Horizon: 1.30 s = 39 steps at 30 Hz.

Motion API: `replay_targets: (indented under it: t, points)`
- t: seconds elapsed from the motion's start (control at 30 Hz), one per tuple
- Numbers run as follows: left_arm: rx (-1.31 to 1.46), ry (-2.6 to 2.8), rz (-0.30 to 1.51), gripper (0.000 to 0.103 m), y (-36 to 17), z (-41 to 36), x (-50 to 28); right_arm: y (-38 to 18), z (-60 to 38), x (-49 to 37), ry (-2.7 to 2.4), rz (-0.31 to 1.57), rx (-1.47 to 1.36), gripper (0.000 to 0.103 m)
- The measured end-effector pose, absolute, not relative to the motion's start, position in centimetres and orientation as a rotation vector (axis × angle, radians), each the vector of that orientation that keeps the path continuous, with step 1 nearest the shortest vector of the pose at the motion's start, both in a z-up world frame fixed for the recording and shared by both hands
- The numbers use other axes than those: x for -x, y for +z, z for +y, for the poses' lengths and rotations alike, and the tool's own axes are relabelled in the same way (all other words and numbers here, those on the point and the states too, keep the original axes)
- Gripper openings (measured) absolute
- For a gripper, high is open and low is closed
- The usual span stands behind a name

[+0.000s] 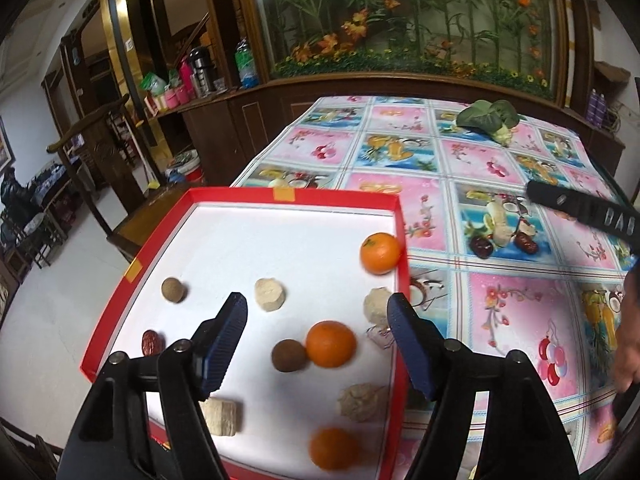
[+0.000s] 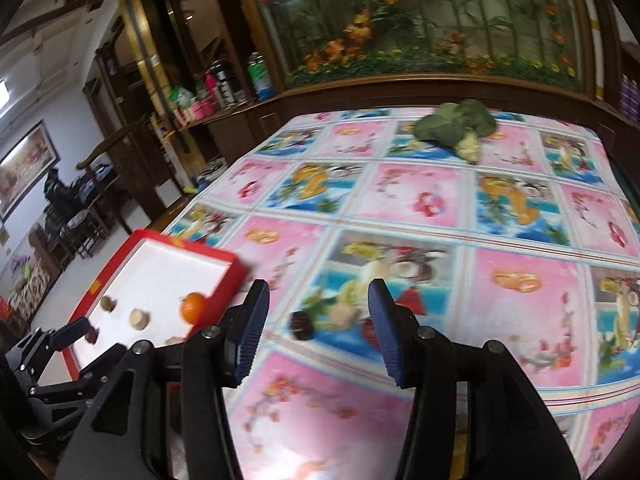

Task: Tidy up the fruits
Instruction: 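Move both grippers back from the tray to the fruit pile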

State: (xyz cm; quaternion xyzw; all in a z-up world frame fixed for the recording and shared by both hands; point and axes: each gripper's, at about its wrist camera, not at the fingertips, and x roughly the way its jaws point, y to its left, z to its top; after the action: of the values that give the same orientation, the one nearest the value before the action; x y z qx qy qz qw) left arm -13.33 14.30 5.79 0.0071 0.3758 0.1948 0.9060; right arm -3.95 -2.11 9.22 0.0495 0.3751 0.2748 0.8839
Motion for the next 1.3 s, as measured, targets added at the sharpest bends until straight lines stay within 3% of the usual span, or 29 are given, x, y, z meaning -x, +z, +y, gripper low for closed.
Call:
replay_targets:
  t: [0.43,0.73,0.87,1.3]
  points:
    - [-0.036,0.207,0.773,0.075,4.6,10.3,11.3,9.2,-12.2,0.6,0.419,0.795,-0.186,0.053]
    - [-0.067,0.124,0.796,0.075,3.5,7.5,9.0,6.8,-7.0,1.8,0.580,0.890,-0.049,0.053]
    - [-0.072,0.131,0.815,0.075,3.3,7.9,8.1,5.2,-4.9,2.1,0.609,0.932,0.014,0.044]
    - [-0.072,0.152,0.858,0.075,2.9,9.0,6.5,3.2,-2.0,1.8,0.666,0.967,0.038,0.044]
